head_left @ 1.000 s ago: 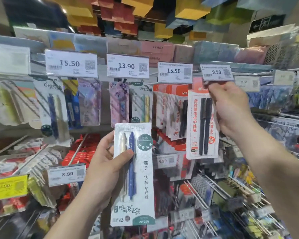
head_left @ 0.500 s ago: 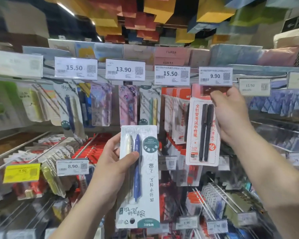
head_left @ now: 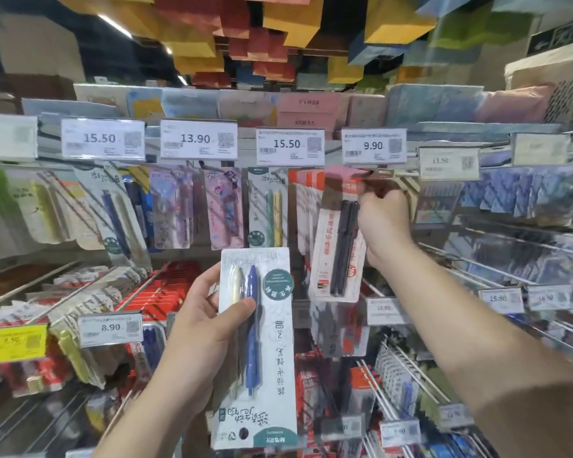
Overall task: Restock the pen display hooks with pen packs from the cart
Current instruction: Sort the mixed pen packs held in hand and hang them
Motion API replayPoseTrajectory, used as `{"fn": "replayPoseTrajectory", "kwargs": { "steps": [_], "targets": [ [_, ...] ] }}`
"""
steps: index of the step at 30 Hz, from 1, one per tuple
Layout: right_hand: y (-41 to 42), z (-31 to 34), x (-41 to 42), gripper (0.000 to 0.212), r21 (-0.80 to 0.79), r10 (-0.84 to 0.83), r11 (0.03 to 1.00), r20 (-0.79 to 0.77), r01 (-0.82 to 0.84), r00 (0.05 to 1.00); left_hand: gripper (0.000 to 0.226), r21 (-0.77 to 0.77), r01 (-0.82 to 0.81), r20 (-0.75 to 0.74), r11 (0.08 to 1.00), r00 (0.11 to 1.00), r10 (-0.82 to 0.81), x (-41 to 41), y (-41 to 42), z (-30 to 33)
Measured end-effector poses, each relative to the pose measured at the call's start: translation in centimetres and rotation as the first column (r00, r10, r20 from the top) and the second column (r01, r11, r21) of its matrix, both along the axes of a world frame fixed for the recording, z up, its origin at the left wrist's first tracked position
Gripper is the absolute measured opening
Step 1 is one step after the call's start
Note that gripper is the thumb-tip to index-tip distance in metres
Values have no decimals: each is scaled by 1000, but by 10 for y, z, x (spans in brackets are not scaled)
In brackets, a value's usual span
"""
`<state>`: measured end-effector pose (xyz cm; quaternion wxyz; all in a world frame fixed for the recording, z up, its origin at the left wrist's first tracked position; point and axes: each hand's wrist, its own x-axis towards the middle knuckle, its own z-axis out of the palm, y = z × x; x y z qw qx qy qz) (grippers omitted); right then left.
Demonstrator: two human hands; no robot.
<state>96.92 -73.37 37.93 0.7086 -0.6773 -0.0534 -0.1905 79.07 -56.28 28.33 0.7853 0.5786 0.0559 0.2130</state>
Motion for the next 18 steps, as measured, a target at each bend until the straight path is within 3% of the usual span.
{"fn": "replayPoseTrajectory", "kwargs": {
  "steps": [5,11,18],
  "targets": [
    [4,-15,-8,30,-8,17,1000,-10,-17,1000,52,-6,9,13,1000,1000,-9,4,-9,0],
    [-7,-48,-13,57,-145,138,980,-17,-139,990,51,-18,8,2,1000,1000,-8,4,-7,5],
    [5,-34,4,47,-171,66,983,-51,-73,997,50,6,28,-8,1000,1000,-28,8,-15,10]
  ]
}}
